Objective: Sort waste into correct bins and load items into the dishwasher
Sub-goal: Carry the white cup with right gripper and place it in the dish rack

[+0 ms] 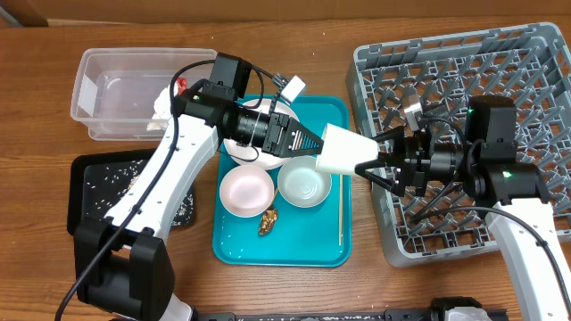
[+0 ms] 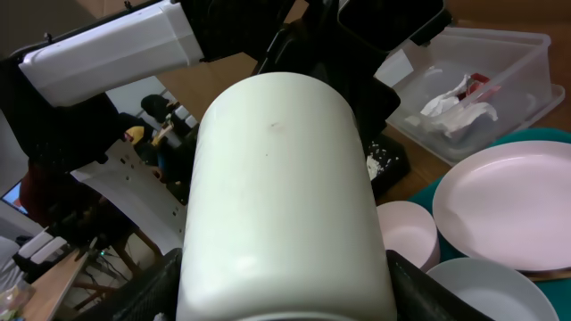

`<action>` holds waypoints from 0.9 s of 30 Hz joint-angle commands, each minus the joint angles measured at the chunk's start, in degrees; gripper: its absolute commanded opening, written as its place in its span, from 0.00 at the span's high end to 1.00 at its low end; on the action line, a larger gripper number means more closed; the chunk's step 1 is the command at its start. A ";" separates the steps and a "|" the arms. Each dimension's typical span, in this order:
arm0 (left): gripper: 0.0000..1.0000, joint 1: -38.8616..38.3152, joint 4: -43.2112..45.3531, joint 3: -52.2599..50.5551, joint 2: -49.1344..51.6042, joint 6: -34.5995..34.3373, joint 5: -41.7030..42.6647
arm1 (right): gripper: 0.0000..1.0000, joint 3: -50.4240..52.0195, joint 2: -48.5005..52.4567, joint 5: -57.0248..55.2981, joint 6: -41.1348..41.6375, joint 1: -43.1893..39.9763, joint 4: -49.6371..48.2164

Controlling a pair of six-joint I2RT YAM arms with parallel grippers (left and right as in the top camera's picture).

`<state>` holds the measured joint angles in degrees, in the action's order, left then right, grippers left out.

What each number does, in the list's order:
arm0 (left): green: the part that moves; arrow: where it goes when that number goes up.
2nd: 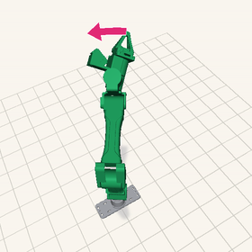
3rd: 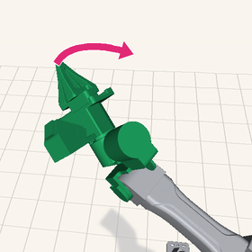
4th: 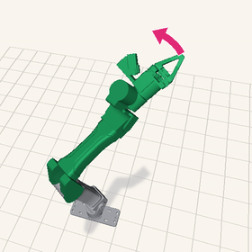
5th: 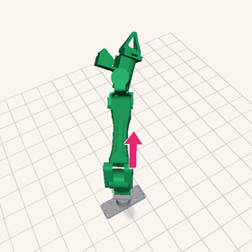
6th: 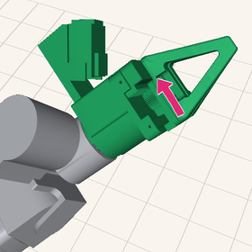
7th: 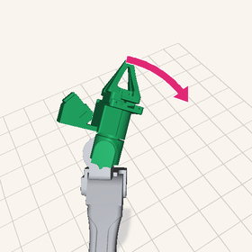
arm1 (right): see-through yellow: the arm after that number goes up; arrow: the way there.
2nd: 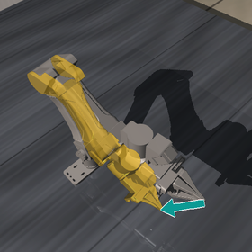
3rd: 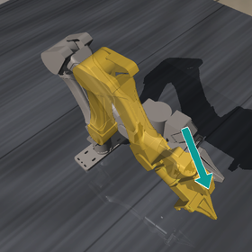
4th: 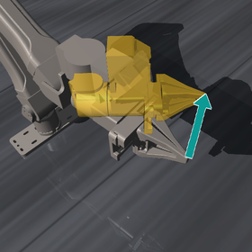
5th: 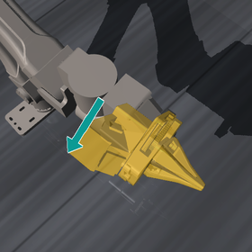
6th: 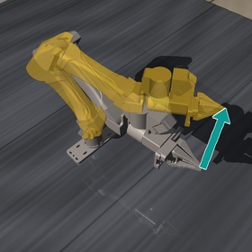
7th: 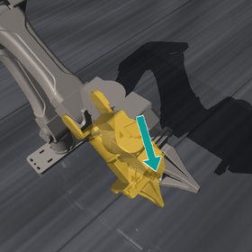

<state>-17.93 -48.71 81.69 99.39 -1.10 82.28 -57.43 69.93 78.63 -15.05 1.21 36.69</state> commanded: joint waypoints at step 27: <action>0.59 10.84 -17.33 1.75 -12.17 -8.79 -66.40 | 0.76 -23.41 4.35 -76.32 23.71 -18.47 31.10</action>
<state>-7.01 -66.76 81.91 90.70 -9.10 19.99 -75.94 71.70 11.97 5.89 -12.99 65.39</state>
